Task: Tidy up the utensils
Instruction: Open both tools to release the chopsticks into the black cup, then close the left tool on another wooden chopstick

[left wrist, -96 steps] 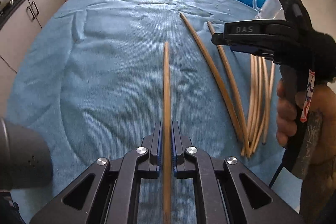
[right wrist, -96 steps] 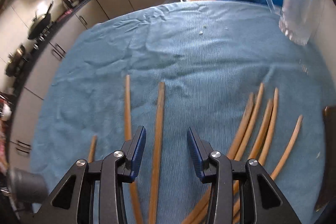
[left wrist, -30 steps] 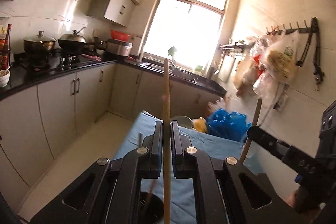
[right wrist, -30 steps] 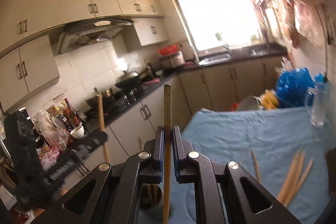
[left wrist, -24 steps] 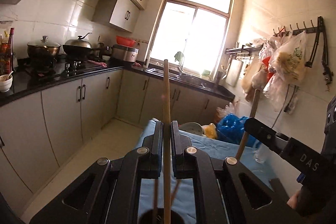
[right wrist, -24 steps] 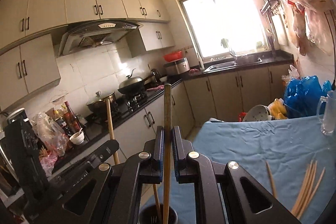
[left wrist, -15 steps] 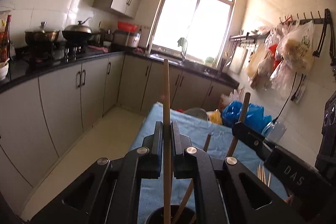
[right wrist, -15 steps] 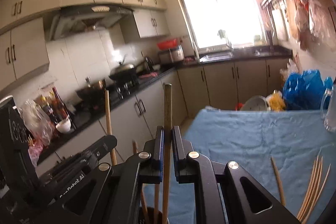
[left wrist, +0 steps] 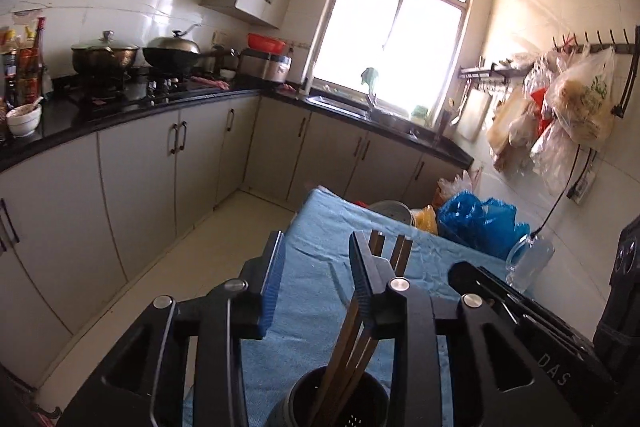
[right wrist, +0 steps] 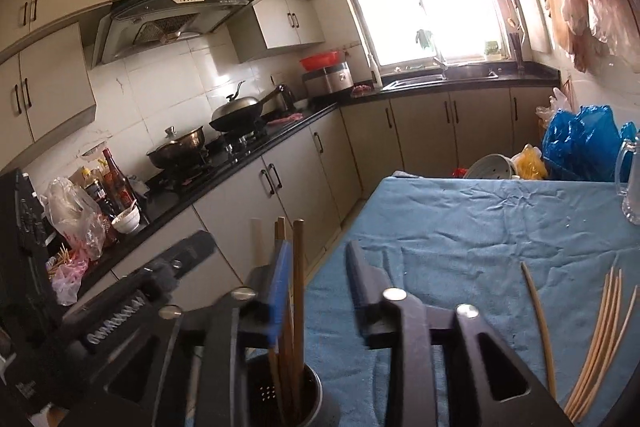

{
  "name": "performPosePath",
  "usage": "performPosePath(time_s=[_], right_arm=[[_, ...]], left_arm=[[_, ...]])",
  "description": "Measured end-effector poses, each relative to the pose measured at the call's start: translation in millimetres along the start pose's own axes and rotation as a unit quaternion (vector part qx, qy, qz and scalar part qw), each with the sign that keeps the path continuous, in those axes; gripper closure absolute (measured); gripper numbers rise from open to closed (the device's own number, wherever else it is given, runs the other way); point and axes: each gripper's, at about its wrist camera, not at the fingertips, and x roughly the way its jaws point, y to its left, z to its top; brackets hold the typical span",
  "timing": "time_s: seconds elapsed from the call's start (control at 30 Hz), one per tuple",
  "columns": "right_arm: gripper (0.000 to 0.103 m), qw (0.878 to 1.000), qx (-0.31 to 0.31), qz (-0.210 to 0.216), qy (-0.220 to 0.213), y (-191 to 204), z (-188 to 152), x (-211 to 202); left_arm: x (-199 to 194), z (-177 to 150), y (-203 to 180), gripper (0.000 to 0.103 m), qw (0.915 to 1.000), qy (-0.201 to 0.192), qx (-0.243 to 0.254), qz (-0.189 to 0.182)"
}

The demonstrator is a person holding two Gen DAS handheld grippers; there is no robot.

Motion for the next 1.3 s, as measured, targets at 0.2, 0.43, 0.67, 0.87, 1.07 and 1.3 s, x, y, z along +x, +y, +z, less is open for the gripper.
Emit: performPosePath(time_s=[0.2,0.43,0.67,0.87,1.07,1.3], right_arm=[[0.061,1.0,0.016,-0.022,-0.003,-28,-7,-32],[0.05,0.994,0.063,-0.091,0.015,-103,-45,-87],[0.05,0.973,0.118,-0.19,0.054,-202,-89,-136],[0.05,0.956,0.195,-0.208,0.07,-272,-110,-163],[0.051,0.946,0.247,-0.188,0.093,-320,-108,-148],[0.051,0.938,0.263,-0.182,0.133,-356,-85,-100]], left_arm=[[-39,-3,-18,0.062,0.9999,-0.013,0.007,-0.007],[-53,-31,-65,0.05,0.9978,0.03,0.024,-0.054],[-17,-78,-126,0.047,0.9843,0.143,0.051,-0.09],[36,-113,-169,0.047,0.9696,0.222,0.055,-0.088],[112,-138,-202,0.047,0.959,0.269,0.077,-0.044],[191,-153,-222,0.054,0.9436,0.318,0.094,-0.002]])
